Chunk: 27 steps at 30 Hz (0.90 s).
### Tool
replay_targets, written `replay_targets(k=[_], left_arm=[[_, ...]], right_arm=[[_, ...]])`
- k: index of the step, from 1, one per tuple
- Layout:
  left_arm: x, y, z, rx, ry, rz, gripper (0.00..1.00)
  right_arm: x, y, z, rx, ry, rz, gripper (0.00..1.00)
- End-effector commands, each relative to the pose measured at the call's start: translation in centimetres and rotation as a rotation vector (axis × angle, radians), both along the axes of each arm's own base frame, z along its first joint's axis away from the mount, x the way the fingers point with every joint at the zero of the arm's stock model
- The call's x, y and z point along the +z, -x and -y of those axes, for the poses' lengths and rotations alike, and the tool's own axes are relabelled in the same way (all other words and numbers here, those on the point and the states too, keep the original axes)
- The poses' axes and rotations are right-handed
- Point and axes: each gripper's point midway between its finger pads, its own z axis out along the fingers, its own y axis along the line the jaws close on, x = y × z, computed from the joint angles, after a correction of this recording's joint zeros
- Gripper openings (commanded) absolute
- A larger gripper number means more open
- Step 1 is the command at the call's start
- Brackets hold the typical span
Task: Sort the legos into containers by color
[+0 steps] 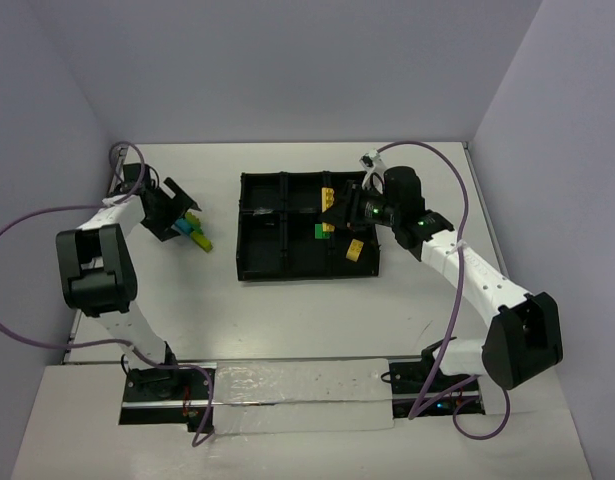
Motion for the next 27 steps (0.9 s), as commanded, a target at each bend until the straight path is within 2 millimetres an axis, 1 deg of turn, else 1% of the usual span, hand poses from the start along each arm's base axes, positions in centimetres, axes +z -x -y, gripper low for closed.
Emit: replay_targets(k=[1, 3, 4, 5, 6, 7, 8, 9, 11, 12, 13, 14, 15, 17, 18, 21, 24, 27], left_arm=[[12.1, -0.8, 0.3, -0.053, -0.071, 0.278, 0.99], [15.6, -0.2, 1.3, -0.094, -0.113, 0.364, 0.99], [16.5, 0.0, 2.4, -0.129, -0.129, 0.389, 0.99], [18.7, 0.6, 4.5, -0.194, -0.133, 0.461, 0.99], [20.1, 1.0, 6.4, -0.274, -0.113, 0.526, 0.99], [20.8, 1.5, 9.0, -0.371, -0.054, 0.577, 0.99], [22.1, 2.7, 12.4, -0.503, 0.042, 0.656, 0.99], [23.0, 3.8, 14.7, -0.590, 0.115, 0.709, 0.99], [22.9, 7.1, 18.9, -0.754, 0.321, 0.749, 0.99], [23.2, 8.0, 20.5, -0.805, 0.373, 0.802, 0.99], [23.8, 9.1, 21.7, -0.838, 0.446, 0.814, 0.99], [23.9, 10.1, 22.7, -0.887, 0.489, 0.829, 0.99], [24.0, 10.5, 23.4, -0.905, 0.506, 0.842, 0.99], [23.8, 11.8, 25.0, -0.982, 0.547, 0.861, 0.99], [23.8, 12.2, 25.5, -1.004, 0.561, 0.865, 0.99], [24.1, 13.6, 26.1, -1.062, 0.609, 0.894, 0.99], [24.9, 14.8, 26.5, -1.111, 0.650, 0.932, 0.99], [25.1, 16.0, 26.9, -1.160, 0.688, 0.938, 0.99]], right_arm=[[2.4, 0.5, 0.3, 0.004, -0.025, 0.066, 0.16], [2.7, 0.5, 0.3, 0.006, -0.031, 0.074, 0.16], [2.9, 0.5, 0.3, 0.006, -0.034, 0.080, 0.16], [3.1, 0.5, 0.2, 0.006, -0.038, 0.084, 0.16], [3.3, 0.5, 0.1, 0.009, -0.045, 0.088, 0.16], [3.5, 0.5, 0.0, 0.014, -0.052, 0.092, 0.16], [3.8, 0.6, -0.2, 0.025, -0.069, 0.100, 0.16], [4.2, 0.9, -0.5, 0.048, -0.091, 0.108, 0.16], [4.9, 1.7, -1.1, 0.092, -0.149, 0.103, 0.17], [5.7, 2.2, -1.6, 0.131, -0.190, 0.121, 0.17], [6.3, 2.6, -2.0, 0.160, -0.222, 0.139, 0.17], [7.0, 3.0, -2.3, 0.190, -0.256, 0.169, 0.17], [7.2, 3.5, -2.5, 0.214, -0.277, 0.149, 0.17], [8.7, 4.5, -3.1, 0.294, -0.354, 0.186, 0.17], [9.1, 4.8, -3.2, 0.309, -0.378, 0.175, 0.17], [9.7, 5.0, -3.6, 0.341, -0.419, 0.173, 0.17], [10.2, 4.9, -3.8, 0.360, -0.448, 0.174, 0.17], [10.4, 4.8, -4.1, 0.367, -0.464, 0.158, 0.17]])
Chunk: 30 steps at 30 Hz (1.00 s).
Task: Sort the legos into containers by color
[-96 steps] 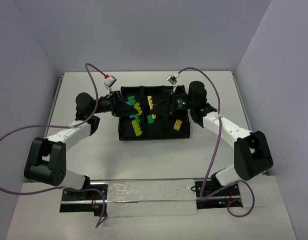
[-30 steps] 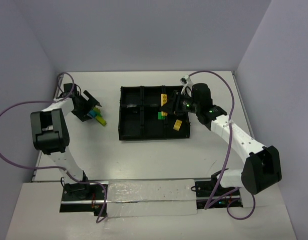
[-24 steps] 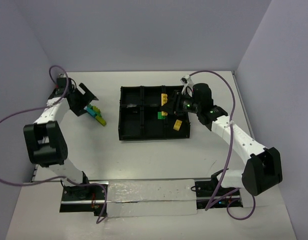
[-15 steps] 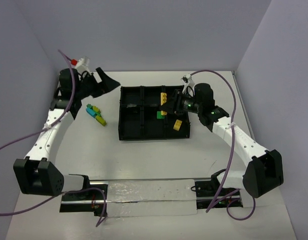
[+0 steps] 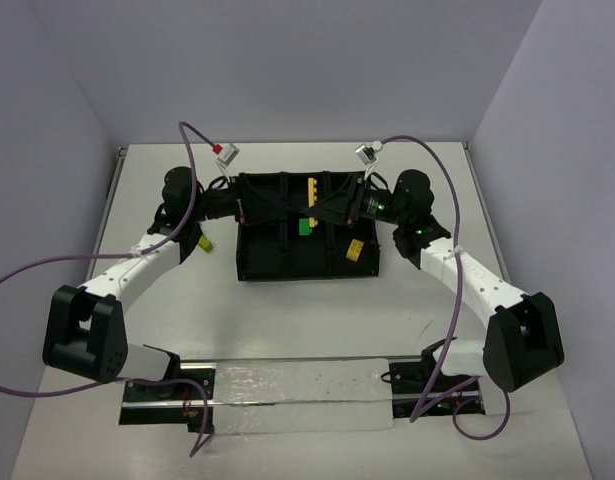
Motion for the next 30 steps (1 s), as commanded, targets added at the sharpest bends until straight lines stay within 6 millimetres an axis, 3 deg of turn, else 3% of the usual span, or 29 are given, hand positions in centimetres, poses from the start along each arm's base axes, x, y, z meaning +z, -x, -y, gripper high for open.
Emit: replay_targets(k=[1, 11, 22, 30], left_arm=[[3.5, 3.0, 0.6, -0.146, 0.095, 0.154, 0.99], [4.0, 5.1, 1.9, -0.263, 0.136, 0.182, 0.95], [4.1, 4.8, 3.9, -0.290, 0.140, 0.158, 0.91], [4.3, 5.4, 4.6, -0.319, 0.147, 0.157, 0.77]], right_arm=[[2.3, 0.5, -0.5, 0.064, -0.074, 0.050, 0.17], [2.3, 0.4, -1.1, 0.081, -0.076, 0.041, 0.17], [2.7, 0.8, -1.6, 0.103, -0.079, 0.048, 0.17], [2.6, 0.9, -1.6, 0.103, -0.076, 0.048, 0.18]])
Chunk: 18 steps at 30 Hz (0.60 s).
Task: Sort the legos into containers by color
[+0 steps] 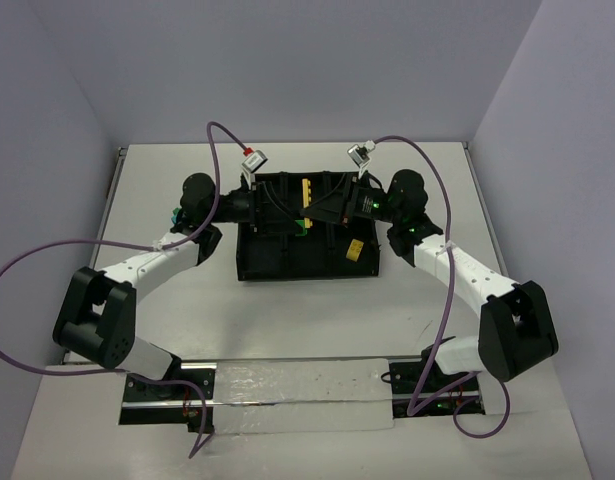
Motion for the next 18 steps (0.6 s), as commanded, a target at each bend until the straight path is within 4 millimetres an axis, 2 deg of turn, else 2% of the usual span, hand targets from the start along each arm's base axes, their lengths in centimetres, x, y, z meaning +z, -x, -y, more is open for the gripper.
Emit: replay_targets(k=[1, 4, 7, 12, 18], left_arm=[[2.3, 0.4, 0.5, -0.027, 0.049, 0.102, 0.75], [2.2, 0.6, 0.5, -0.033, 0.047, 0.099, 0.62], [2.1, 0.7, 0.5, -0.033, 0.046, 0.097, 0.44], [1.8, 0.7, 0.5, -0.037, 0.031, 0.092, 0.00], [1.3, 0.5, -0.6, -0.003, 0.004, 0.107, 0.00]], right_arm=[[2.5, 0.5, -0.4, 0.030, -0.034, 0.091, 0.18], [2.3, 0.4, -0.4, 0.029, -0.031, 0.087, 0.18], [2.2, 0.4, -0.4, 0.027, -0.030, 0.084, 0.18], [1.7, 0.3, -0.3, 0.022, -0.010, 0.088, 0.17], [1.7, 0.1, 1.7, 0.010, 0.009, 0.114, 0.17]])
